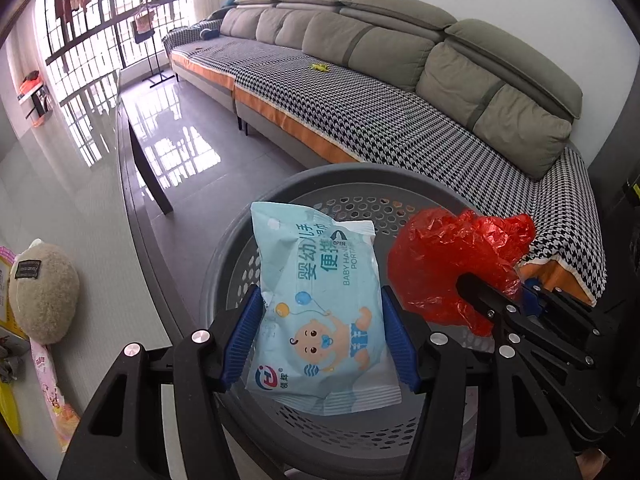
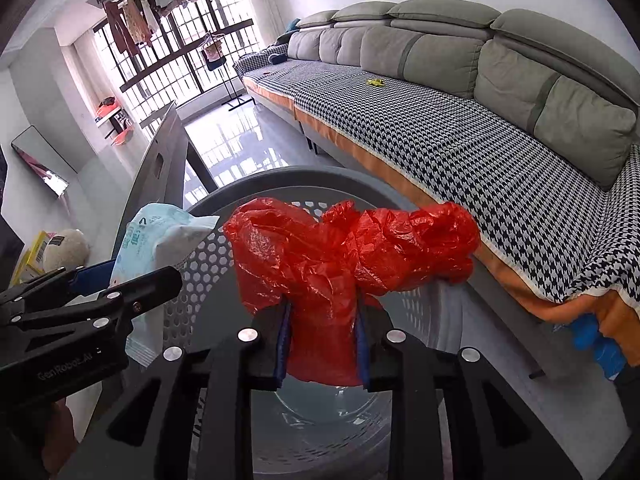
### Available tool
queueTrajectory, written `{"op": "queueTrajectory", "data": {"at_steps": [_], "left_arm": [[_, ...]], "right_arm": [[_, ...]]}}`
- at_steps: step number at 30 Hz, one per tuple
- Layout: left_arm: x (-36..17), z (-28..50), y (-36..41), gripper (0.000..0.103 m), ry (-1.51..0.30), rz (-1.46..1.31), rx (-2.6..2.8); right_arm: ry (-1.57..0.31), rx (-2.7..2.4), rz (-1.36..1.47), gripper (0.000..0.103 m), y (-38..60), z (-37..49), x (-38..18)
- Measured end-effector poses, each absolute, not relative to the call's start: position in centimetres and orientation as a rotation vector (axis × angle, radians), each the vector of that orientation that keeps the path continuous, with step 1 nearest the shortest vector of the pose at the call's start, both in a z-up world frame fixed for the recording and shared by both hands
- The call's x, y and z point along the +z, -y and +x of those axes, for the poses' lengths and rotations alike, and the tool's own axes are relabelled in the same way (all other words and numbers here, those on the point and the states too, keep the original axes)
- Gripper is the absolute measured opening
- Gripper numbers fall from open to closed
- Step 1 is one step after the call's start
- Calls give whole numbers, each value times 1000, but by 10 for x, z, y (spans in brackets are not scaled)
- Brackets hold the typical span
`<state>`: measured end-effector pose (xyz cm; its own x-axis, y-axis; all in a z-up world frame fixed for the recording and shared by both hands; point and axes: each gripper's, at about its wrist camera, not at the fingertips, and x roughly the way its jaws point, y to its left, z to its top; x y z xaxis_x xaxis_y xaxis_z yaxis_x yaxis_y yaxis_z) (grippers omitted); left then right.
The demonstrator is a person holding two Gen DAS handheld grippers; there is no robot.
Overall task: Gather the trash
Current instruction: 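Carry both items over the grey basket and open both grippers to drop them, then return both grippers to the table toward the pink wrapper and yellow lid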
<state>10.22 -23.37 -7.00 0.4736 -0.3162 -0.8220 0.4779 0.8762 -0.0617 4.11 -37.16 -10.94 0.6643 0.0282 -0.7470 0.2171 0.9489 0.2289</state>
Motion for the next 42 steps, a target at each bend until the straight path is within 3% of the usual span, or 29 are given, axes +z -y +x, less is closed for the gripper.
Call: {"op": "queueTrajectory", "data": {"at_steps": [3,6,17,42], "left_arm": [[-72,102,234,72,-966,191,-479],[-71,103,232,79,-958,193,-468],[-68,102,227,83,-953,186,-453],[-43,86,184,84,-902,130,-402]], "right_arm": [[-835,-114,311,44,374,41,-113],[-817,-118,321,51,377,40,-113],[-786,-94,339,59,380,35,-112],[-798,-86,288,61,348,34,-99]]}}
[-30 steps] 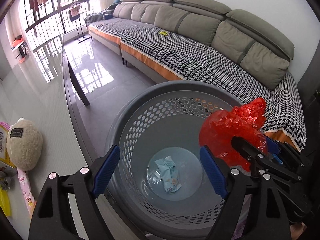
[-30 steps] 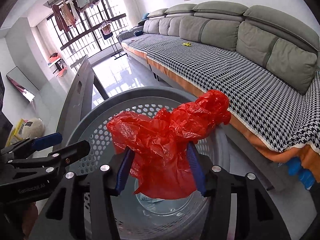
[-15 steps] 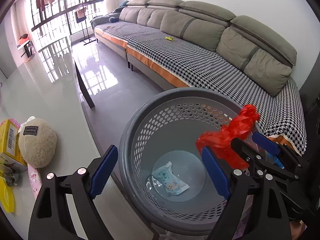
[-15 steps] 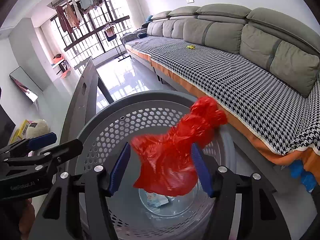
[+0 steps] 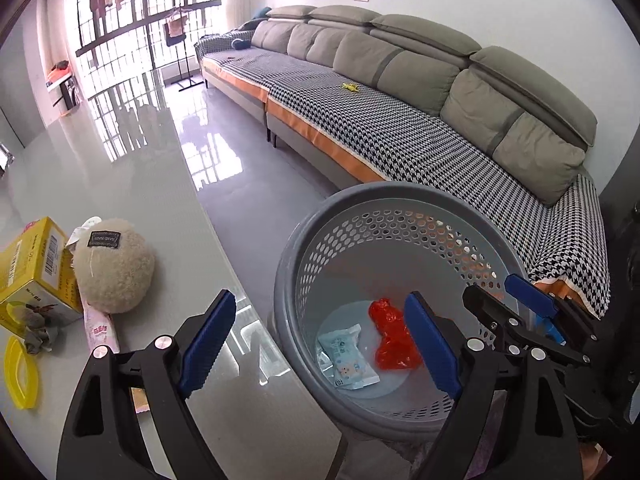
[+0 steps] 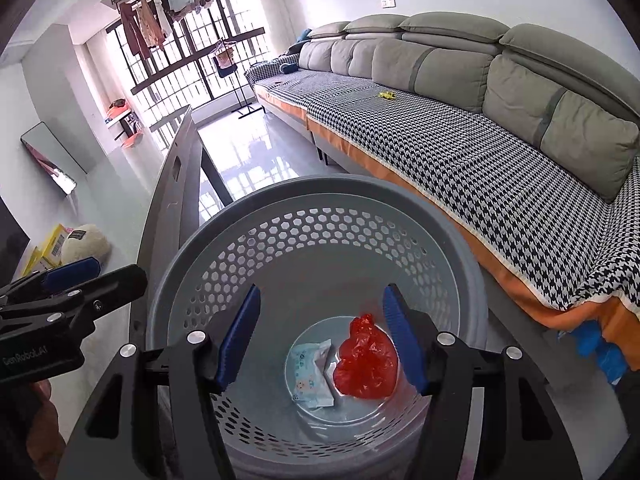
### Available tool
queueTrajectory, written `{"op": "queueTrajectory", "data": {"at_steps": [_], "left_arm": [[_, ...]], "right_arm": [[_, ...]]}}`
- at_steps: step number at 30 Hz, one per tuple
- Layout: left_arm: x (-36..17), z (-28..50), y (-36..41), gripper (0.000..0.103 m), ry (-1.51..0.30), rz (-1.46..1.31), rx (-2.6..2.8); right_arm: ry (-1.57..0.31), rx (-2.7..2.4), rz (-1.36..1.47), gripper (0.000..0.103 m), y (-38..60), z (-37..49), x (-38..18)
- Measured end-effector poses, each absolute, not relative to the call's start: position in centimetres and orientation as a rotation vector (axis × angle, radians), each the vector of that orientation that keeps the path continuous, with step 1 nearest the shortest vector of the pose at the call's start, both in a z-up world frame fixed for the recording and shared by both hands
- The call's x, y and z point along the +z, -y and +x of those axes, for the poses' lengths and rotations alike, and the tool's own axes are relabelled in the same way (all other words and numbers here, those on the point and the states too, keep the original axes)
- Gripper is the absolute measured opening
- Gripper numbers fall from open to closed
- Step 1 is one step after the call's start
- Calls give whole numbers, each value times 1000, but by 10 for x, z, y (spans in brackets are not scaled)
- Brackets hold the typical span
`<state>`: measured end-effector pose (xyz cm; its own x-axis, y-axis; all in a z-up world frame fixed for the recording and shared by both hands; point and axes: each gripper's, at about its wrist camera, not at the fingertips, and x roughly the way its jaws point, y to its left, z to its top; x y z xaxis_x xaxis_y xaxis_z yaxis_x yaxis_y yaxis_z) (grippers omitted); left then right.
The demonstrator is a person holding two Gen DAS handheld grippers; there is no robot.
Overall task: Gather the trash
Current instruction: 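Return both grippers to the table toward the pink wrapper and yellow lid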
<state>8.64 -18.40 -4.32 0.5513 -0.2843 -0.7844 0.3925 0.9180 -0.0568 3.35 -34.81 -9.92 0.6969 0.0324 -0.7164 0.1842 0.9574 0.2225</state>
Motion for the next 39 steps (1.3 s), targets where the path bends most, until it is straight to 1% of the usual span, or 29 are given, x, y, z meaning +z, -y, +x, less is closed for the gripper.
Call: {"op": "queueTrajectory", "data": {"at_steps": [11,19,21,23,30,39], "left_arm": [[-30,74,158,87,-863,108,-364],[-18,65,121,89,-837,73,-315],[-15,64,110,89,-830,67,-293],[-12,61,100,89,-823,65,-264],[-2,51,43,89,-790,29,-154],[-3,37,-33,90,-772,-8,-24]], "right_arm": [[-805,-75,261,61,322,24,-89],[-795,-33,226,61,290,21,-76],[-786,-17,221,64,282,21,-72],[-776,0,220,64,273,21,-68],[-781,83,204,64,236,32,-59],[-777,176,127,64,168,42,-48]]}}
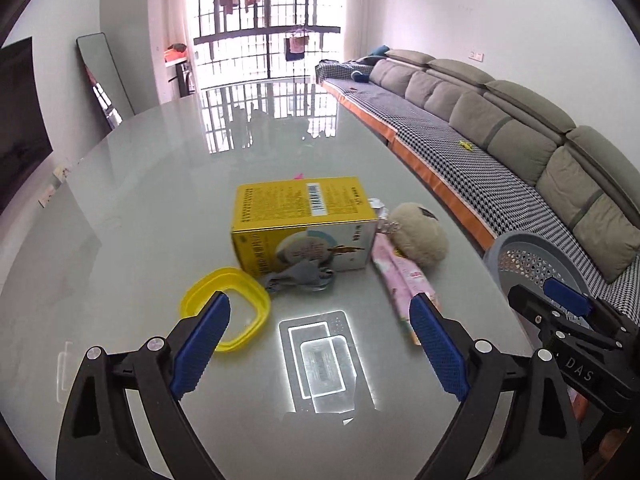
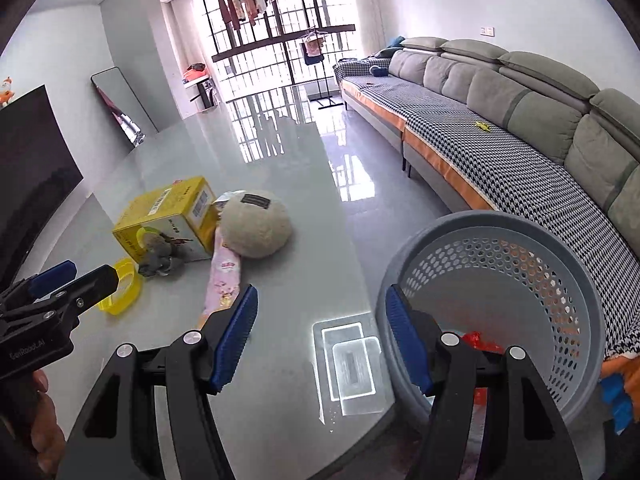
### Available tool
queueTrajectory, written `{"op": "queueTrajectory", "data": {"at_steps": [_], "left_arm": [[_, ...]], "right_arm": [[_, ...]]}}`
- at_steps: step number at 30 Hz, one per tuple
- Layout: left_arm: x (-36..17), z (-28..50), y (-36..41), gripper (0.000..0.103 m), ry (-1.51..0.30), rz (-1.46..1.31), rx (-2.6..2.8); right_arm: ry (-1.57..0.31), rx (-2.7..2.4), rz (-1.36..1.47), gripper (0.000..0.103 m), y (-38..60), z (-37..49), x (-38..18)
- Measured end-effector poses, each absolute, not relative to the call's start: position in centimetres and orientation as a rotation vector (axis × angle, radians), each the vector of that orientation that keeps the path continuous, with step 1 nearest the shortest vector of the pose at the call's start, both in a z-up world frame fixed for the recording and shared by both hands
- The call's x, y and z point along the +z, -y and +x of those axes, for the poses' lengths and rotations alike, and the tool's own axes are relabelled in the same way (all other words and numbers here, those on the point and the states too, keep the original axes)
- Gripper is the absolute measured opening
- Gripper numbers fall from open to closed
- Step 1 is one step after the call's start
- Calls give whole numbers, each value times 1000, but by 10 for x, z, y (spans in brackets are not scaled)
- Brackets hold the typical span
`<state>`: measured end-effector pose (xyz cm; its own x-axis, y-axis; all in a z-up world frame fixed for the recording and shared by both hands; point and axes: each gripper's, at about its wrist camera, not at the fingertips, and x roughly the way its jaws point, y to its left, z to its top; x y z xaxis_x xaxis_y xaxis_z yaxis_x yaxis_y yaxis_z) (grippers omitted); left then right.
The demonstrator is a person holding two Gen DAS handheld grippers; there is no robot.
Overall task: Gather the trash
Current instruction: 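Return both grippers to the table toward the pink wrapper and yellow lid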
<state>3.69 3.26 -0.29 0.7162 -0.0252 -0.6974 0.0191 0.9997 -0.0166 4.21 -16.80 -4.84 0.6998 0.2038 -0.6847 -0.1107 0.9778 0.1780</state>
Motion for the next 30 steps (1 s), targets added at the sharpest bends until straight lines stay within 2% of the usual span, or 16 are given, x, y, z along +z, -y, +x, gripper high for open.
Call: {"op": "queueTrajectory", "data": {"at_steps": [14,30], "left_arm": [[-13,29,-103,90,-771,-42,66],[-29,33,-138,91,-800,-75,98]], "right_arm": [[-799,218,46,64,102,55,-46],[-828,210,12,64,75,69,-51]]}}
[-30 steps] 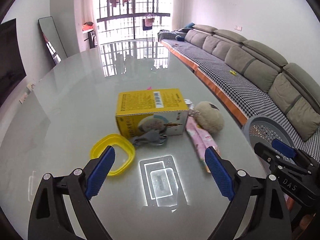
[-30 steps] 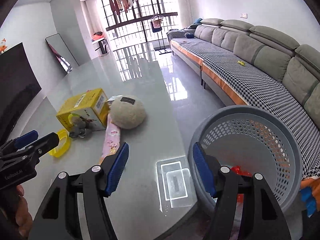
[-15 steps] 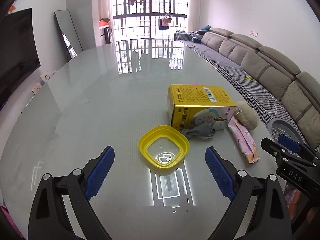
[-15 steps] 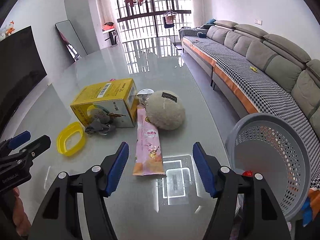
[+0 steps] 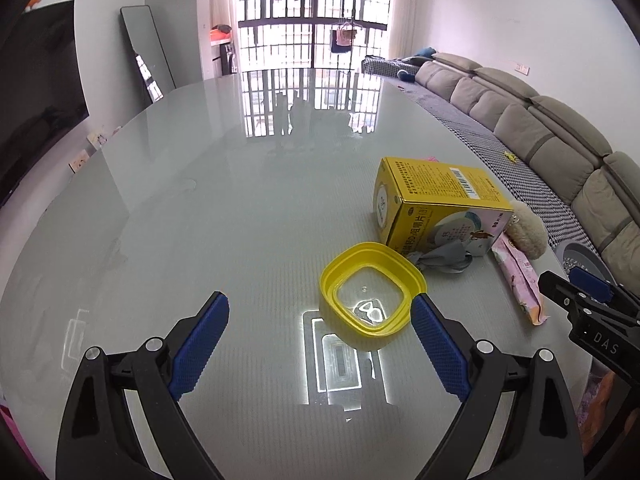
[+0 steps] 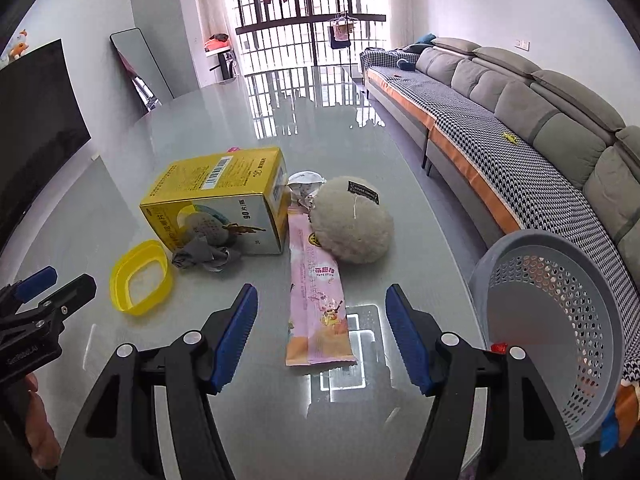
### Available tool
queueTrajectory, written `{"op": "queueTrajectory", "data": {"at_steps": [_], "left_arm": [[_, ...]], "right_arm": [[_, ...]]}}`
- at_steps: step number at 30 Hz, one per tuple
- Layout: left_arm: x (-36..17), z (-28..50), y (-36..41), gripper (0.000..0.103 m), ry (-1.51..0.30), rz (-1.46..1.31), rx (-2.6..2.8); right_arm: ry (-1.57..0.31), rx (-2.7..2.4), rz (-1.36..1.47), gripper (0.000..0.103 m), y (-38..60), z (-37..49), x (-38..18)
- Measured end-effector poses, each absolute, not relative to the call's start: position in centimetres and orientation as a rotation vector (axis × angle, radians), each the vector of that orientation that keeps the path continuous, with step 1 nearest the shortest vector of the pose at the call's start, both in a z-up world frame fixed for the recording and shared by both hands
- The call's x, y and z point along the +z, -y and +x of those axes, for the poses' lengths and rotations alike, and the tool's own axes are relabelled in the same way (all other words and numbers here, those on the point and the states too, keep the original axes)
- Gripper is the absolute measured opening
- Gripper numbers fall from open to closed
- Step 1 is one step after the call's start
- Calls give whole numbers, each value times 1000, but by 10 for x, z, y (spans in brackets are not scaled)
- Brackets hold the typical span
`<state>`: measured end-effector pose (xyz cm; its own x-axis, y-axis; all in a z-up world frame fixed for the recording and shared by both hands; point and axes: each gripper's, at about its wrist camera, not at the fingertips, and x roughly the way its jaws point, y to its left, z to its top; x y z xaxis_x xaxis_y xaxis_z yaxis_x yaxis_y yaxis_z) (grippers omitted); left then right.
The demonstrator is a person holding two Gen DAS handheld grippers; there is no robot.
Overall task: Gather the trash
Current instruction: 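Return both grippers to the table toward the pink wrapper and yellow lid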
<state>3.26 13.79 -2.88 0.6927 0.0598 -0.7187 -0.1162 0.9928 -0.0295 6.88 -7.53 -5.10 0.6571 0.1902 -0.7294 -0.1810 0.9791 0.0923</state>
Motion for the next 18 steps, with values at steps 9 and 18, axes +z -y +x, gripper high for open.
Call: {"op": "queueTrajectory", "data": {"at_steps": [9,18], "left_arm": [[-34,38,-143,91,-814,-93,101],[-42,41,-146,91,-837,-107,100]], "right_arm": [[-859,196,-4,64,66,86,-60],[-912,155,-56,63,56,106,-77]]}}
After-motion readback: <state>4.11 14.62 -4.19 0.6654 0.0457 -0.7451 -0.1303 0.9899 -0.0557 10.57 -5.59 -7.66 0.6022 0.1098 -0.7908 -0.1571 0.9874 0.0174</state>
